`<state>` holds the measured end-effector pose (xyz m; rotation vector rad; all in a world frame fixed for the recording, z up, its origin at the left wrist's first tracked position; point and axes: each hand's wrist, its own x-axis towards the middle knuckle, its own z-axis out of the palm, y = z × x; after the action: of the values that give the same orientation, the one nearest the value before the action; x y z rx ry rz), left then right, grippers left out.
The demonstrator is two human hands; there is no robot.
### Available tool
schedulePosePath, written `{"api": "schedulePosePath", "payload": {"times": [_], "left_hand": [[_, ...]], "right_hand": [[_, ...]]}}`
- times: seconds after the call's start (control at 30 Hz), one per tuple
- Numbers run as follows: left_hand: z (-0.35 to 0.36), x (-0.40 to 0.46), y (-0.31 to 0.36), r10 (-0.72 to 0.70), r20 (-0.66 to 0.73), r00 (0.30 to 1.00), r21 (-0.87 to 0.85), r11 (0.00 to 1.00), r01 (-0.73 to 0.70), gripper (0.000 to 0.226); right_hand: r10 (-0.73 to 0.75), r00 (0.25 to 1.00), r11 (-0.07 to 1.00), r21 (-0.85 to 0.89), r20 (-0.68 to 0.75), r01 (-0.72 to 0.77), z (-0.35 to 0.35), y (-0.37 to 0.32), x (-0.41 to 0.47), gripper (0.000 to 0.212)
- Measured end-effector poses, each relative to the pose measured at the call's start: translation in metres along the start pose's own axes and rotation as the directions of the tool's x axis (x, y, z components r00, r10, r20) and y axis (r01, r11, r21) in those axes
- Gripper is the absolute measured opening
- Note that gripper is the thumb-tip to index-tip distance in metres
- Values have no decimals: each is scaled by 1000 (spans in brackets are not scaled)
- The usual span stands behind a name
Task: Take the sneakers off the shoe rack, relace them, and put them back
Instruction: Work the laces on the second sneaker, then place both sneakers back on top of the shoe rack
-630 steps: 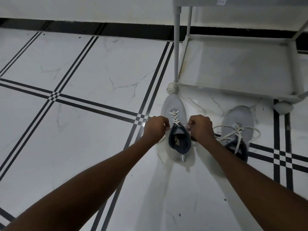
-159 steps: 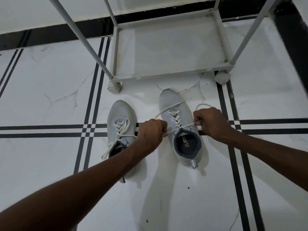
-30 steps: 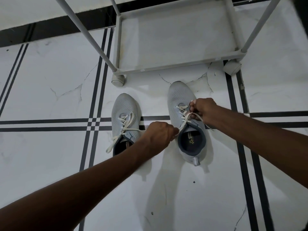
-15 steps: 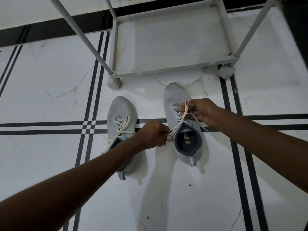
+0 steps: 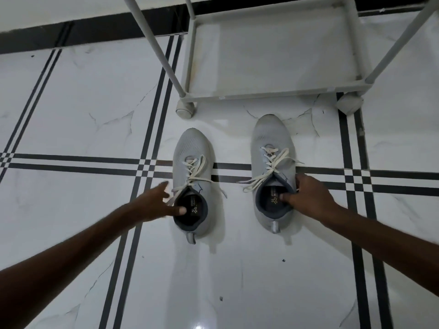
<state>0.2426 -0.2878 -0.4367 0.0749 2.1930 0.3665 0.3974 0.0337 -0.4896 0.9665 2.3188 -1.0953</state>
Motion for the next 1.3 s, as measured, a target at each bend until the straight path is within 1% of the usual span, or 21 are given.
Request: {"api": "schedulePosePath", "payload": {"times": [0.03,0.07,0.13,0.17,0.27,0.33,0.47,0.6,0.67,0.77,0.87,1.0,1.13,1.17,1.23,1.3], "left_hand": [[8,3,-4,20,-27,999,-55,998,-21,82],[16,7,-5,53,-112,992,-39,998,-57,69],[34,12,4,121,-283,951,3,992,-126,49],[40,12,11,146,-321,936,-10,987,-158,43],[49,14,26,179,-344,922,-73,974,-216,35],[52,15,32,186,-356,916,-59,974,-220,30],[55,12,31,247,-376,893,15,965,-261,22],[49,-7,43,305,-376,875,11,946,-325,26],[40,-26,54,312,-370,875,-15,940,-341,25],[13,-72,74,318,-350,881,-63,930,-361,23],[-23,-133,100,332,-353,875,-122,910,-395,23],[-86,-228,138,345,-362,866,-164,891,-423,18],[-155,-315,174,376,-377,846,-189,863,-468,24],[-171,-333,182,384,-379,842,-189,858,-477,21],[-208,-368,200,395,-388,832,-184,852,-491,13],[-243,-400,218,399,-404,823,-178,848,-499,12]], "right_hand": [[-8,1000,1000,-17,3,8,4,-3,1,46],[-19,1000,1000,-25,8,19,8,-8,1,45],[-38,999,999,-24,8,38,15,-16,0,43],[-51,999,998,-23,6,51,19,-21,-2,42],[-77,997,997,-13,5,77,30,-31,-6,40],[-71,997,997,0,7,71,33,-33,-7,38],[-79,997,997,6,-3,79,28,-33,-12,36],[-68,997,996,47,-33,70,9,-34,-31,39],[-54,997,996,69,-54,58,-8,-40,-51,32],[-39,995,993,103,-95,49,-47,-64,-96,20],[-63,988,994,80,-138,74,-97,-95,-144,13],[-85,974,992,76,-208,102,-172,-150,-215,11],[-103,954,985,102,-280,136,-243,-211,-284,7],[-100,950,984,109,-297,138,-260,-225,-299,6],[-84,945,982,134,-317,133,-295,-255,-327,12],[-79,942,981,142,-327,132,-326,-282,-351,24]]}}
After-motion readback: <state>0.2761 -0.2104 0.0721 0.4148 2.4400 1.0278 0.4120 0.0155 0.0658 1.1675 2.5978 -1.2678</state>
